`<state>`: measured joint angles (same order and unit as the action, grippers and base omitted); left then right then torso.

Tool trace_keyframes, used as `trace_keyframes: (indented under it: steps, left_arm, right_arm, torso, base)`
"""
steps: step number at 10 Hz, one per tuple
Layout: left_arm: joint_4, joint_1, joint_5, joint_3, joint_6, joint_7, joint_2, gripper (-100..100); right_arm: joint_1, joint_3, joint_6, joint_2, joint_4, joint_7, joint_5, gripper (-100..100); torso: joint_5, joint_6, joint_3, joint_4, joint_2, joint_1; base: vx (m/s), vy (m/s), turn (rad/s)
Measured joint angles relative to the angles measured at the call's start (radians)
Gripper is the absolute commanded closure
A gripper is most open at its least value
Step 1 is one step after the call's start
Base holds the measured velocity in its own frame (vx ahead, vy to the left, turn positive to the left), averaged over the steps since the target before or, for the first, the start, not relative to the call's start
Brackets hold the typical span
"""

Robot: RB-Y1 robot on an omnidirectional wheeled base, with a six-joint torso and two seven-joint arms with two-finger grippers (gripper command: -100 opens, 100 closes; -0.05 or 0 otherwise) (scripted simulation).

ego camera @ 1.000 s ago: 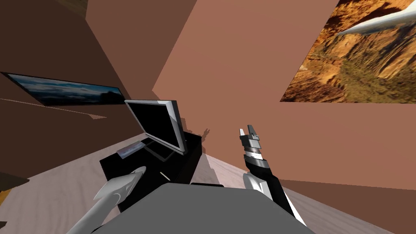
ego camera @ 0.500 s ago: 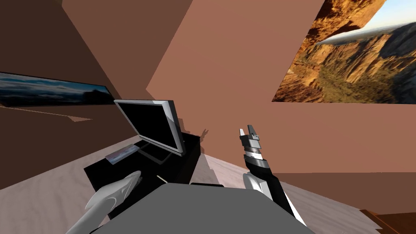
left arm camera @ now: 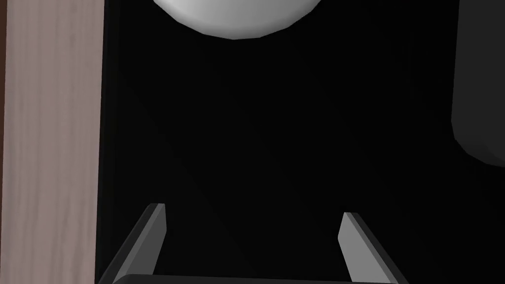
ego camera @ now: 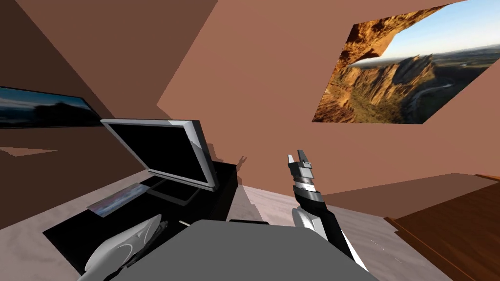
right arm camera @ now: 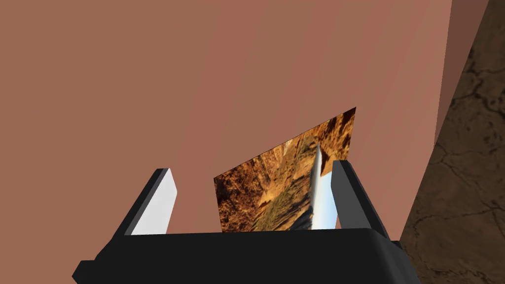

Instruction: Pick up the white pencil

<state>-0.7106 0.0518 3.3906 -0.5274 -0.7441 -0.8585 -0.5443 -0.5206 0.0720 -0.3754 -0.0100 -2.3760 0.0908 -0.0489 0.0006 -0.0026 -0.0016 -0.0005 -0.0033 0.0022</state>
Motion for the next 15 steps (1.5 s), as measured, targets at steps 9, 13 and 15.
trace_keyframes:
  steps: [9, 13, 15]
  left_arm:
    - [0.114, 0.012, 0.23, -0.034, -0.046, -0.08, -0.019, -100]
    - [0.187, 0.017, 0.332, -0.048, -0.061, -0.118, -0.026, -100]
    - [0.185, 0.027, 0.368, -0.051, -0.075, -0.122, -0.022, -100]
  right_arm:
    - [0.0, 0.0, 0.0, 0.0, 0.0, 0.0, 0.0, 0]
    - [0.0, 0.0, 0.0, 0.0, 0.0, 0.0, 0.0, 0]
    - [0.0, 0.0, 0.0, 0.0, 0.0, 0.0, 0.0, 0]
  torso:
    - [0.0, -0.001, 0.0, 0.0, -0.001, 0.0]
    - [0.0, -0.001, -0.001, 0.0, -0.001, 0.0]
    - [0.0, -0.001, -0.001, 0.0, -0.001, 0.0]
  base:
    - [-0.004, 0.01, -0.176]
    - [0.001, 0.013, -0.164]
    - [0.0, 0.009, -0.047]
